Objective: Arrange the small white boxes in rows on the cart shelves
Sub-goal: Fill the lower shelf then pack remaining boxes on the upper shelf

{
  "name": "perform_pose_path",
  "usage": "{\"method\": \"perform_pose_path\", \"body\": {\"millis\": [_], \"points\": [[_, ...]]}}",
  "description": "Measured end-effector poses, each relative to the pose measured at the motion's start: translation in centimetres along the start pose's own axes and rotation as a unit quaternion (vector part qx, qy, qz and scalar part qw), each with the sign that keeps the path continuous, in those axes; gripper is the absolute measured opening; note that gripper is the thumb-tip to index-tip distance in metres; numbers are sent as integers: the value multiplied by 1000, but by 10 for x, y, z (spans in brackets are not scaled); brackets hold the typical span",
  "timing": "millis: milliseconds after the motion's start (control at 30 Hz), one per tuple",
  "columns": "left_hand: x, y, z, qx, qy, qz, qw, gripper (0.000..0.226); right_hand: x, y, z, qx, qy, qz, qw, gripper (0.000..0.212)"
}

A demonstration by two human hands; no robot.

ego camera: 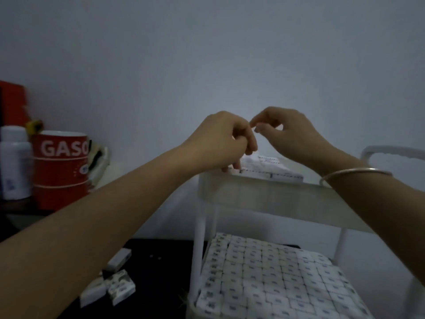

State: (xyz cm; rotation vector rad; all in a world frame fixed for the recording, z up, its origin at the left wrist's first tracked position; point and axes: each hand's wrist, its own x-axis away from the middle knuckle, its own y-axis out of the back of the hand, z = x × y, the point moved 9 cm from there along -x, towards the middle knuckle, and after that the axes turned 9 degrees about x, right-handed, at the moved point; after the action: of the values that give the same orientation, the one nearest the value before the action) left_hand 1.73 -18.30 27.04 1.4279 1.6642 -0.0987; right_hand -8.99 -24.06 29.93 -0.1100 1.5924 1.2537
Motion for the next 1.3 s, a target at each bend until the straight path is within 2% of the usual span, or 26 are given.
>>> {"method": "perform_pose_path", "body": {"millis": [100, 167, 267, 367, 433, 600, 767, 833, 933, 1033, 1133, 1300], "points": [[51, 27, 22, 32, 23, -33, 999, 36, 29, -11, 59, -64, 44, 2, 997, 17], [91, 45, 53, 33, 67, -46, 996, 34, 50, -29, 92, -104, 65, 26, 992, 17], [156, 76, 117, -3, 173, -82, 982, 32, 82, -78, 134, -138, 99, 102, 980, 15], [221, 104, 179, -36, 281, -122, 951, 30, 111, -149, 156, -137, 112, 200, 964, 18], [255, 119, 207, -65, 318, -144, 935, 32, 123, -202, 160, -125, 107, 253, 953, 23], [300, 127, 242, -161, 340, -141, 916, 35, 129, -340, 151, -65, 57, 327, 941, 34], [300, 77, 271, -257, 300, -30, 918, 37, 126, -438, 148, -6, 55, 391, 919, 47], [301, 66, 289, -305, 314, 2, 899, 42, 121, -461, 144, 16, 41, 403, 914, 45], [303, 67, 307, -355, 344, 19, 869, 44, 116, -483, 140, 70, 37, 416, 906, 41], [305, 63, 312, -376, 348, 23, 858, 46, 125, -493, 134, 85, -1, 421, 903, 48], [307, 59, 308, -388, 339, 21, 857, 46, 134, -490, 127, 34, -56, 401, 914, 49], [310, 45, 291, -376, 318, 30, 870, 36, 147, -463, 112, -100, -121, 381, 911, 54]]}}
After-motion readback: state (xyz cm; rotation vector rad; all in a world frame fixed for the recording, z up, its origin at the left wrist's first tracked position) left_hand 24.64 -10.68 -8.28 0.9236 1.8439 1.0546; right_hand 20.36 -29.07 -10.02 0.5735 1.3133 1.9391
